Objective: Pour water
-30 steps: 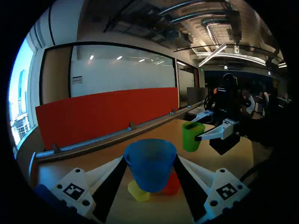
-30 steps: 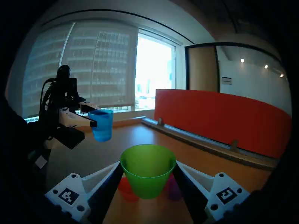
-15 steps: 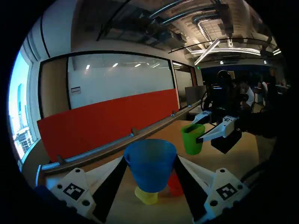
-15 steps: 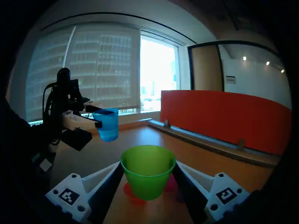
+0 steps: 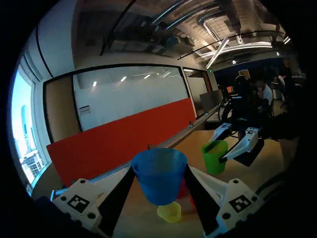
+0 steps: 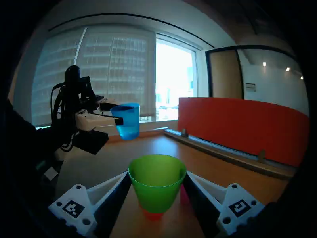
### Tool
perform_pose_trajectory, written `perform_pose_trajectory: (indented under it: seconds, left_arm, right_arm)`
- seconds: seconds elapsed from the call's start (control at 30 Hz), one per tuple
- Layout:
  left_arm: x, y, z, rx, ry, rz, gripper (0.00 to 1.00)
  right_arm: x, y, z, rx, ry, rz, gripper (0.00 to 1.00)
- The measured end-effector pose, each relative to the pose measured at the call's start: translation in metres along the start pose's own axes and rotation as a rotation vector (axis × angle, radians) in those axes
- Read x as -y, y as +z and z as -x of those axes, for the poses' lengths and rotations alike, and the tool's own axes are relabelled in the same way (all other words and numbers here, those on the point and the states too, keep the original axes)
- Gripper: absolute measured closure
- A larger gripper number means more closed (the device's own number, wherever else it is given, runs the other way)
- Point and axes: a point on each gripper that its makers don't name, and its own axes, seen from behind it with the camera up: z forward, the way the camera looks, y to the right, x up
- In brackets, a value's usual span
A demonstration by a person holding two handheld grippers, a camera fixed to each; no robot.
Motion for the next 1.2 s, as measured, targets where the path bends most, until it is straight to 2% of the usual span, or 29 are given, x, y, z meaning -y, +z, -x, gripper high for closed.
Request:
perform_pose_trajectory:
  seconds: [0.17,0.8,1.2]
  left_arm:
    - [0.003,0.002,-0.006,0.002,0.052,-0.016,0.15]
    - [0.002,0.008,-0.023,0.005,0.189,-0.032,0.15]
    - [-0.004,0.007,-0.035,-0.001,0.315,-0.039,0.15]
  right_arm:
    - [0.008,0.003,0.0,-0.015,0.013,-0.019,0.09]
    - [0.037,0.022,0.008,-0.027,0.028,-0.083,0.1]
    - [0.049,0.03,0.013,-0.029,0.022,-0.114,0.1]
